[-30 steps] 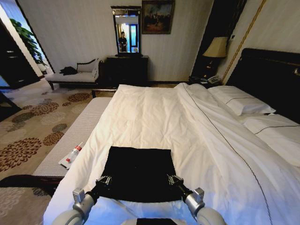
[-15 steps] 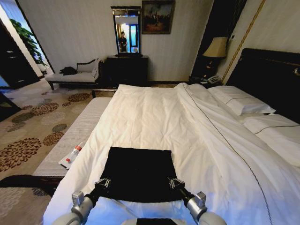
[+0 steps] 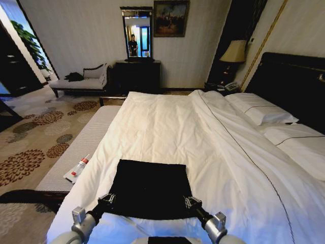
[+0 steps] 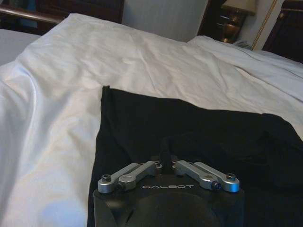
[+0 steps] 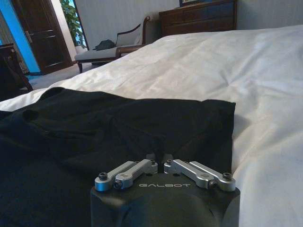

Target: Fold the clothes on the bed.

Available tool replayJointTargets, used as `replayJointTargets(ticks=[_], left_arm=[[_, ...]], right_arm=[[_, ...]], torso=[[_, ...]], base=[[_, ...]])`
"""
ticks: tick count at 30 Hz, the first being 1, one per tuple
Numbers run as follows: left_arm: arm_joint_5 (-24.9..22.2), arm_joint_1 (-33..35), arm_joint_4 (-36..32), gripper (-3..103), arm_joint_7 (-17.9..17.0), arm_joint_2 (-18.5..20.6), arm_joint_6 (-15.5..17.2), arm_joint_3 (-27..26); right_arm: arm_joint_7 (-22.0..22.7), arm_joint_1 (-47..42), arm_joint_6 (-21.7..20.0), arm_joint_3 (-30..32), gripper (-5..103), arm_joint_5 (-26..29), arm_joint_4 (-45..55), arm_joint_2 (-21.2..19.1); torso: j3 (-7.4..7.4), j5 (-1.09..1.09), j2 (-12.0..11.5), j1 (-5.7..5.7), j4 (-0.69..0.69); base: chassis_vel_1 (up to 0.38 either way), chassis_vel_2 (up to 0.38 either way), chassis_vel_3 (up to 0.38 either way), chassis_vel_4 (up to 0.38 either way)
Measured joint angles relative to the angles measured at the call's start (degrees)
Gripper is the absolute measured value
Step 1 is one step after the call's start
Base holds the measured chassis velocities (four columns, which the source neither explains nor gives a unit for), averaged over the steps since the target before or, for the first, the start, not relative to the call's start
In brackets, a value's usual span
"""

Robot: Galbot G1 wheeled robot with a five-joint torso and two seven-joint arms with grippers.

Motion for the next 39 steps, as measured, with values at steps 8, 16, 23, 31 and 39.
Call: replayJointTargets(ticks=[8, 16, 23, 31, 39], left_arm=[[2.58, 0.22, 0.86, 1, 0.28, -1.33, -0.56, 1.68], [4.41, 0.44, 0.95, 1, 0.34, -2.34, -1.1, 2.6], [4.63, 1.05, 1.17, 1, 0.8, -2.45, -1.45, 1.65], [4.65, 2.18, 1.34, 1, 1.05, -2.87, -1.77, 0.64], [7.88, 1.95, -0.34, 18, -1.35, -3.39, -0.29, 1.79]], right_arm=[[-0.32, -0.87, 1.31, -0.58, 0, -1.46, -0.94, -0.15], [-0.26, -1.55, 2.22, -0.18, 0, -2.2, -1.03, 0.22], [-0.42, -2.31, 2.97, 0.05, 0, -2.71, -0.72, -0.51], [-1.14, -3.17, 2.96, -0.14, 0, -3.15, -0.74, -0.45], [-2.99, -3.66, 4.18, -0.1, 22, -4.58, -1.2, -0.15]], torso=[[0.0, 0.0, 0.0, 0.0, 0.0], [0.0, 0.0, 0.0, 0.0, 0.0], [0.0, 0.0, 0.0, 0.0, 0.0], [0.0, 0.0, 0.0, 0.0, 0.0], [0.0, 0.0, 0.0, 0.0, 0.0]], base=[[0.0, 0.0, 0.0, 0.0], [0.0, 0.0, 0.0, 0.0], [0.0, 0.0, 0.0, 0.0], [0.0, 0.0, 0.0, 0.0], [0.0, 0.0, 0.0, 0.0]])
